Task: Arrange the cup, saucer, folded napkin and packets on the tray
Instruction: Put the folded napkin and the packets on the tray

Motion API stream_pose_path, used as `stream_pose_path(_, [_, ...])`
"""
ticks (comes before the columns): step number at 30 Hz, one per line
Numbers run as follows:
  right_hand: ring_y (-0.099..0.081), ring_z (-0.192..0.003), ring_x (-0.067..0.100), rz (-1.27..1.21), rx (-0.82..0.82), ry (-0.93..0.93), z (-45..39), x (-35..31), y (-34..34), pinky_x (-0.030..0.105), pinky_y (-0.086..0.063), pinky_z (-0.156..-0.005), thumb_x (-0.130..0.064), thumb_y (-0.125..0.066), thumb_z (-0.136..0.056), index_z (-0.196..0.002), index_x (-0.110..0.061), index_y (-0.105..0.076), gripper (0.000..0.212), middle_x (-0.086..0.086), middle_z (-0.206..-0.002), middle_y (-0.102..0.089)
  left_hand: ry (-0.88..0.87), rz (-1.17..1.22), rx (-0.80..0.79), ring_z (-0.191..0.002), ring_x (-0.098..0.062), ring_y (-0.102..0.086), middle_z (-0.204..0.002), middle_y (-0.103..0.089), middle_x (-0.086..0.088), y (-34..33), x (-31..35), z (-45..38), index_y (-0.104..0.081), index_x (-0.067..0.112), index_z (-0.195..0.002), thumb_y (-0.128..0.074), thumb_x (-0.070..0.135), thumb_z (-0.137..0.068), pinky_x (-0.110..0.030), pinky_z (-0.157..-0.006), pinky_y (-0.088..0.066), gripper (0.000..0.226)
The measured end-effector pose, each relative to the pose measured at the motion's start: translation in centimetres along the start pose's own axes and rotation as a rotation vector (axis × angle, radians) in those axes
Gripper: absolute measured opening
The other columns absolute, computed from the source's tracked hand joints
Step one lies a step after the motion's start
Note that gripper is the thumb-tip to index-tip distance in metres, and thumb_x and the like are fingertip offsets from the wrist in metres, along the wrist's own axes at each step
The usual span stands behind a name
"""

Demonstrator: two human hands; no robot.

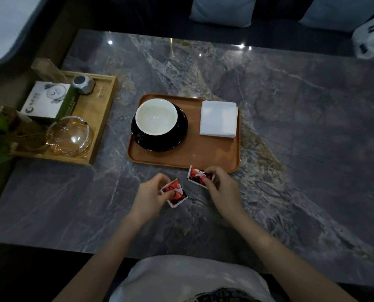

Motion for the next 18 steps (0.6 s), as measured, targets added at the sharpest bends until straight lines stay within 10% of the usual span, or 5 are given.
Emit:
stream_pose_path(6, [-0.058, -0.08, 0.009, -0.176, 0.122, -0.174, -3.9, 1.2, 4.1, 0.016, -0.044, -0.067, -0.016, -0.065, -0.083, -0.089, -0.027, -0.059, 0.014, -0.014, -0.086, -0.061, 0.009, 0.192, -0.089, -0.081, -0.026, -0.067, -0.088, -0.072, -0.012, 0.4, 2.3, -3.5, -0.067, 0.005, -0.09, -0.07, 0.002, -0.076, -0.04, -0.08, -0.052, 0.015])
stream_pose_path(18, [-0.052, -0.092, 0.018, 0.145, -0.093, -0.168, -7.2, 3.7, 5.6, 0.031, -0.04, -0.077, -0.023, -0.068, -0.08, -0.096, -0.023, -0.066, 0.015, 0.005, -0.095, -0.064, 0.126, 0.508, -0.152, -0.082, -0.013, -0.062, -0.087, -0.064, -0.001, -2.9, 5.3, -7.0, -0.053, 0.015, -0.116, -0.063, 0.002, -0.082, -0.017, -0.059, -0.056, 0.037])
Point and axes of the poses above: each hand's wrist, its own z-axis away from the middle knuckle, its own y-axis out of the back of the hand, x = y × z, the point moved 5 cm from there along -z, towards the middle knuckle
